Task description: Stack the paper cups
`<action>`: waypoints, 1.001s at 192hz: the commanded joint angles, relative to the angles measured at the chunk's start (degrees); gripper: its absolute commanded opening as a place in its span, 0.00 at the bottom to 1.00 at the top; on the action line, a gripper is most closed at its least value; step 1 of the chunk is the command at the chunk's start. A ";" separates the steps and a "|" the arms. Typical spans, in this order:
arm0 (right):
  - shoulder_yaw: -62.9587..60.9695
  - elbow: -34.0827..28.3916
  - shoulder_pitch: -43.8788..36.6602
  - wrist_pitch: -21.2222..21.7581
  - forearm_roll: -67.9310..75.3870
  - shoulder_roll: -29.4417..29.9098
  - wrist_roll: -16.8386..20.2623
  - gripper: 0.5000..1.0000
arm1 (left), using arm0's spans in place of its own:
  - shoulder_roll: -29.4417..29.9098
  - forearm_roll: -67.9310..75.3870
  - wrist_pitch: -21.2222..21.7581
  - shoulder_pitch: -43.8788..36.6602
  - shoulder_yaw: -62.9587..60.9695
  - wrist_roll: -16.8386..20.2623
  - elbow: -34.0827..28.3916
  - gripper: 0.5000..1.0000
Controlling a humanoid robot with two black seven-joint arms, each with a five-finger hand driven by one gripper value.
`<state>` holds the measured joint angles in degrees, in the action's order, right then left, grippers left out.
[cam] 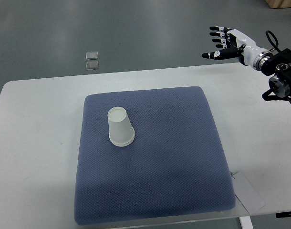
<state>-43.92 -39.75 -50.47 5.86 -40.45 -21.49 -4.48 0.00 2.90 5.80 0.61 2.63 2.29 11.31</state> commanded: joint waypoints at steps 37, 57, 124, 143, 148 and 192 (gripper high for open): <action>-0.11 1.26 2.66 -4.72 17.95 0.13 -0.09 0.83 | 0.00 0.00 0.00 0.00 0.01 0.00 0.02 1.00; -0.20 0.73 4.33 -4.11 20.67 0.13 -0.88 0.83 | 0.00 0.00 0.00 0.00 0.01 0.00 0.02 1.00; 0.16 -0.15 6.88 -1.03 21.02 2.32 -0.80 0.83 | 0.00 0.00 0.00 0.00 0.01 0.00 -0.06 1.00; 0.16 -1.55 7.05 1.69 21.02 2.68 -0.88 0.83 | 0.00 0.00 0.00 0.00 0.01 0.00 0.02 1.00; 0.16 -1.82 7.23 2.57 21.02 2.85 -0.80 0.83 | 0.00 0.00 0.00 0.00 -0.08 0.00 -0.06 1.00; 0.24 -2.26 8.02 8.11 21.02 3.82 -0.80 0.83 | 0.00 0.00 0.00 0.00 0.01 0.00 -0.06 1.00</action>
<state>-43.77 -41.97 -42.93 11.80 -19.43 -17.84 -5.28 0.00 2.90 5.80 0.62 2.62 2.29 11.32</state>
